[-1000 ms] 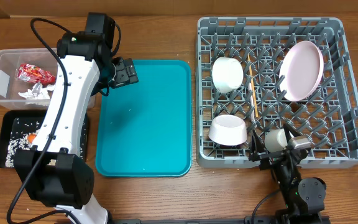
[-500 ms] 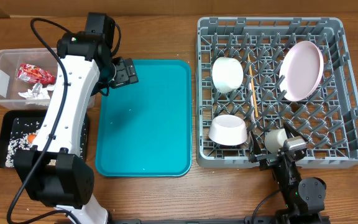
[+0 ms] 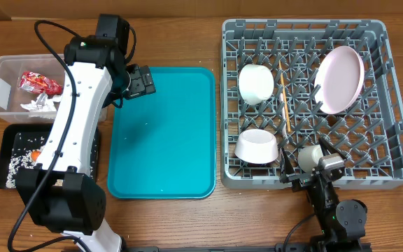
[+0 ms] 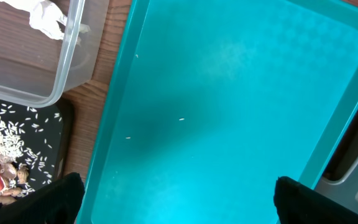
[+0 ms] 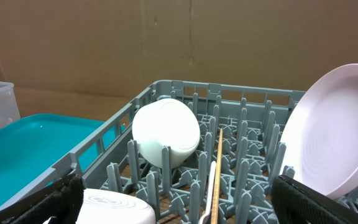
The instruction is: Sort waste into correct bins and load items into the dishwasher rack
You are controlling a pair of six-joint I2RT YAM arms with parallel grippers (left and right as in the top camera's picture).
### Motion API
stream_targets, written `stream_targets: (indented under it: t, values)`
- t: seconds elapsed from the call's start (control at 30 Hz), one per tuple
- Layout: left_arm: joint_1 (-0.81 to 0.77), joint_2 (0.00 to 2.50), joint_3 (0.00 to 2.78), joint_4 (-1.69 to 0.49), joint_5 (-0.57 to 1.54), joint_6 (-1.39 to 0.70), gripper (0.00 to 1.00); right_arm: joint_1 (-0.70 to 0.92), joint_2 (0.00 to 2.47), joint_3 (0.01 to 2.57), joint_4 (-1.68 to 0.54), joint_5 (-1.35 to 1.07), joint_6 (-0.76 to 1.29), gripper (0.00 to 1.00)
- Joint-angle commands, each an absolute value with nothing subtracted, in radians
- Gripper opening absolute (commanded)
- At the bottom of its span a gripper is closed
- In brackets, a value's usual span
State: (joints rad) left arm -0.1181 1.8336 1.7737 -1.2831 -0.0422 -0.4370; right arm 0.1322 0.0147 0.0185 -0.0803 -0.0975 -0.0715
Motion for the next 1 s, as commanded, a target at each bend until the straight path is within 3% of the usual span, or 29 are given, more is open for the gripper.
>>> stream_targets:
  t: [0.0, 0.4, 0.97]
  values:
    - [-0.127, 1.844, 1.796, -1.282, -0.055, -0.422, 1.0, 0.129, 0.003, 0.008, -0.075, -0.099, -0.076, 1.0]
    - [-0.138, 1.7, 1.795, -1.282, -0.056, -0.423, 1.0, 0.129, 0.003, 0.008, -0.075, -0.098, -0.076, 1.0]
    - [-0.141, 0.957, 1.795, -1.283, -0.055, -0.423, 1.0, 0.129, 0.003, 0.008, -0.075, -0.098, -0.076, 1.0]
